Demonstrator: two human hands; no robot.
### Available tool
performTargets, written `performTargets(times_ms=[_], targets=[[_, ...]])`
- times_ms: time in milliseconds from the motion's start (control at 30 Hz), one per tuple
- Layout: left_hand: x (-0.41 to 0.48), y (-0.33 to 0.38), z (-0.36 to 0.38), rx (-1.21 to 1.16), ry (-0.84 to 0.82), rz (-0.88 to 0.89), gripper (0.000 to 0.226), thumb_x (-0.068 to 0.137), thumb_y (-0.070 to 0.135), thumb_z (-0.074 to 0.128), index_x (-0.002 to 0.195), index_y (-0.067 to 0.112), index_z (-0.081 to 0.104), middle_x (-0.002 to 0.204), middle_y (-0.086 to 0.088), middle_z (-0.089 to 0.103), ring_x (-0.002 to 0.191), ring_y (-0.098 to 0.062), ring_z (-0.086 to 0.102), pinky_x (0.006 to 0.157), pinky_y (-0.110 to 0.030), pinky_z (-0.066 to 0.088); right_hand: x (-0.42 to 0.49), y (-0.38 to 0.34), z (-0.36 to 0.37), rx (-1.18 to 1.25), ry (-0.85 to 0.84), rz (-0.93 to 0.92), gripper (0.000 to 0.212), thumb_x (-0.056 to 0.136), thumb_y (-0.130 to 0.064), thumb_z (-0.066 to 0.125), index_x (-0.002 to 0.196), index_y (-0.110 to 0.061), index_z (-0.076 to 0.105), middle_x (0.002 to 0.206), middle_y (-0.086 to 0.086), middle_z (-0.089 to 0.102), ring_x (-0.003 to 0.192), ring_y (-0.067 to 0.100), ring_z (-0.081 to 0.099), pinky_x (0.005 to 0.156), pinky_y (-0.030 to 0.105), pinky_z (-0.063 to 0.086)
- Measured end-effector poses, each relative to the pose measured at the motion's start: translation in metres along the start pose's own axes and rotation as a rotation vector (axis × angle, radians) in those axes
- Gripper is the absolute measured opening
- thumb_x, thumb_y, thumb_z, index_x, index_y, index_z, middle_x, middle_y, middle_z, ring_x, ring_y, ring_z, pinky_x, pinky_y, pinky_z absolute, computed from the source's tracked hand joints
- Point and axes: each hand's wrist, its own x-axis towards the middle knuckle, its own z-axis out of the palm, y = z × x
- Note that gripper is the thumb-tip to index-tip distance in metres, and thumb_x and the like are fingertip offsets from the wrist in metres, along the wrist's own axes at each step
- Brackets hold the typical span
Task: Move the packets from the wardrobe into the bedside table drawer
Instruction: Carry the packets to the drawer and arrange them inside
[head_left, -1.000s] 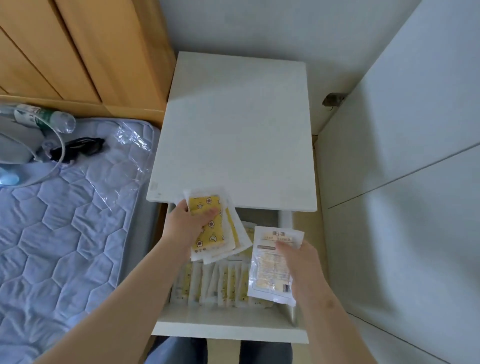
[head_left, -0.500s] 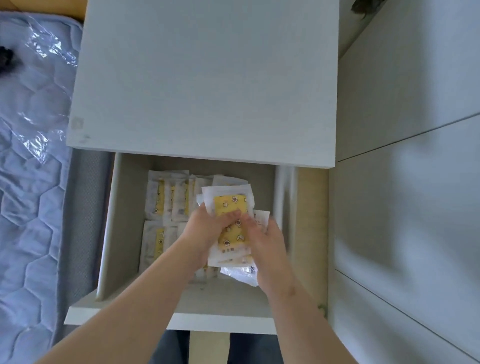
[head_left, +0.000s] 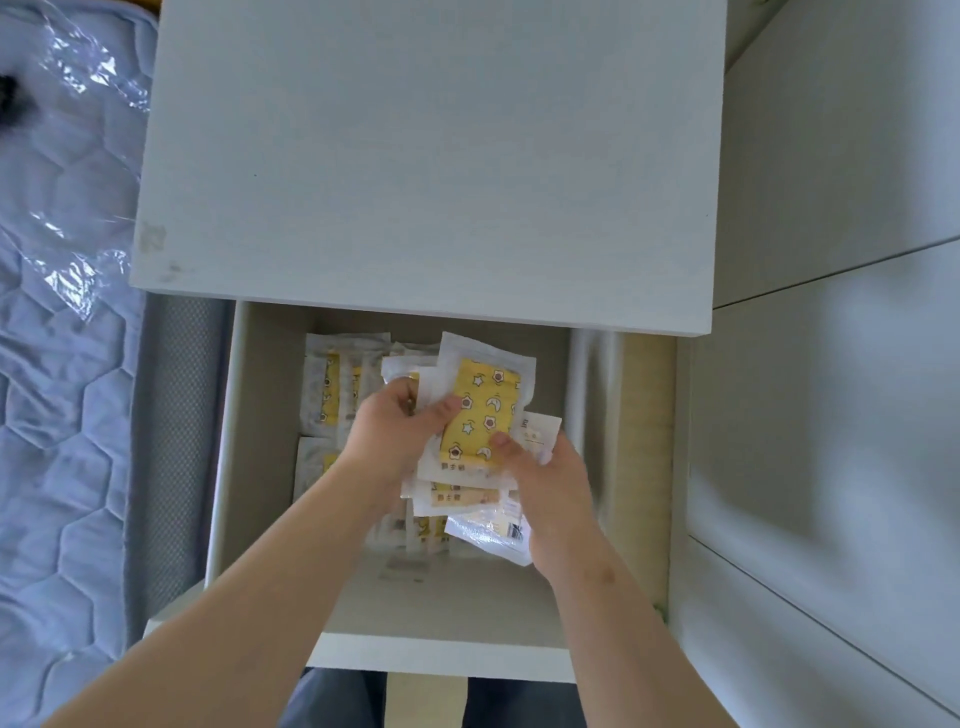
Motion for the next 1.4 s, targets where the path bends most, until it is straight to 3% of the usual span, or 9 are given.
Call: performTargets(times_ms=[300, 533, 700, 867, 967, 1100, 1167, 1300, 1400], targets=[[0.042, -0.005, -0.004, 0.45, 0.275, 0.185, 0.018, 0.088, 0.027, 0.064, 0.088, 0.016, 0.05, 0.073, 0.007, 0.053, 0.069, -0.018, 0.056, 0.058, -0.024, 0.044, 0.016, 0.009, -0.008, -0.32, 0.335, -0.127, 0.029, 0.1, -0.009, 0.034, 0.122, -0.011, 0.053, 0.122, 0.007, 0.059, 0.115, 0.029, 0.055, 0.075, 0.028, 0.046], [0.076, -0.017, 0.041, 0.577, 0.117, 0.216, 0.02, 0.088, 0.028, 0.064, 0.1, 0.015, 0.054, 0.066, 0.007, 0.045, 0.056, -0.008, 0.043, 0.045, -0.022, 0.032, 0.033, 0.014, -0.005, -0.33, 0.36, -0.139, 0.031, 0.1, -0.007, 0.033, 0.124, -0.011, 0.053, 0.12, 0.005, 0.058, 0.116, 0.024, 0.054, 0.081, 0.022, 0.041], [0.096, -0.029, 0.058, 0.582, 0.052, 0.162, 0.032, 0.093, 0.021, 0.056, 0.066, 0.018, 0.037, 0.061, 0.001, 0.036, 0.052, -0.014, 0.034, 0.044, -0.022, 0.024, 0.045, 0.016, -0.005, -0.398, 0.345, -0.13, 0.029, 0.1, -0.008, 0.034, 0.122, -0.012, 0.053, 0.122, 0.005, 0.059, 0.116, 0.023, 0.055, 0.08, 0.021, 0.042], [0.102, -0.03, 0.058, 0.544, 0.044, 0.197, 0.013, 0.096, 0.024, 0.051, 0.089, 0.014, 0.047, 0.062, 0.001, 0.042, 0.051, -0.013, 0.037, 0.043, -0.021, 0.026, 0.049, 0.015, -0.007, -0.436, 0.313, -0.137, 0.031, 0.101, -0.01, 0.033, 0.126, -0.013, 0.05, 0.128, 0.006, 0.057, 0.119, 0.023, 0.054, 0.082, 0.021, 0.042], [0.103, -0.022, 0.059, 0.614, 0.019, 0.24, 0.019, 0.097, 0.027, 0.05, 0.109, 0.012, 0.054, 0.071, 0.001, 0.05, 0.055, -0.012, 0.043, 0.045, -0.023, 0.031, 0.052, 0.016, -0.007, -0.427, 0.312, -0.144, 0.032, 0.101, -0.009, 0.033, 0.127, -0.013, 0.051, 0.128, 0.006, 0.057, 0.118, 0.023, 0.054, 0.083, 0.022, 0.044], [0.096, -0.017, 0.057, 0.879, -0.105, 0.234, 0.048, 0.095, 0.024, 0.052, 0.142, 0.02, 0.038, 0.131, -0.005, 0.054, 0.08, -0.017, 0.056, 0.062, -0.024, 0.043, 0.053, 0.019, -0.007, -0.438, 0.312, -0.158, 0.031, 0.101, -0.008, 0.033, 0.126, -0.011, 0.051, 0.129, 0.007, 0.057, 0.118, 0.024, 0.055, 0.084, 0.024, 0.047], [0.094, -0.021, 0.054, 0.926, -0.152, 0.205, 0.056, 0.095, 0.019, 0.051, 0.146, 0.026, 0.03, 0.145, -0.002, 0.043, 0.071, -0.013, 0.057, 0.055, -0.021, 0.042, 0.053, 0.02, -0.007, -0.439, 0.313, -0.155, 0.032, 0.101, -0.009, 0.033, 0.127, -0.012, 0.05, 0.13, 0.007, 0.056, 0.12, 0.025, 0.054, 0.09, 0.028, 0.05], [0.093, -0.03, 0.05, 0.927, -0.2, 0.187, 0.078, 0.091, 0.001, 0.05, 0.148, 0.04, 0.013, 0.141, -0.008, 0.045, 0.052, -0.01, 0.046, 0.036, -0.016, 0.035, 0.054, 0.02, -0.007, -0.434, 0.318, -0.155, 0.032, 0.101, -0.01, 0.033, 0.128, -0.014, 0.05, 0.13, 0.004, 0.056, 0.121, 0.023, 0.053, 0.096, 0.034, 0.05], [0.098, -0.034, 0.048, 0.987, -0.14, 0.23, 0.099, 0.087, -0.001, 0.056, 0.146, 0.044, -0.009, 0.138, -0.019, 0.041, 0.062, -0.013, 0.051, 0.043, -0.019, 0.04, 0.055, 0.021, -0.007, -0.441, 0.31, -0.154, 0.033, 0.101, -0.011, 0.033, 0.13, -0.015, 0.049, 0.132, 0.003, 0.055, 0.123, 0.023, 0.052, 0.097, 0.035, 0.049]])
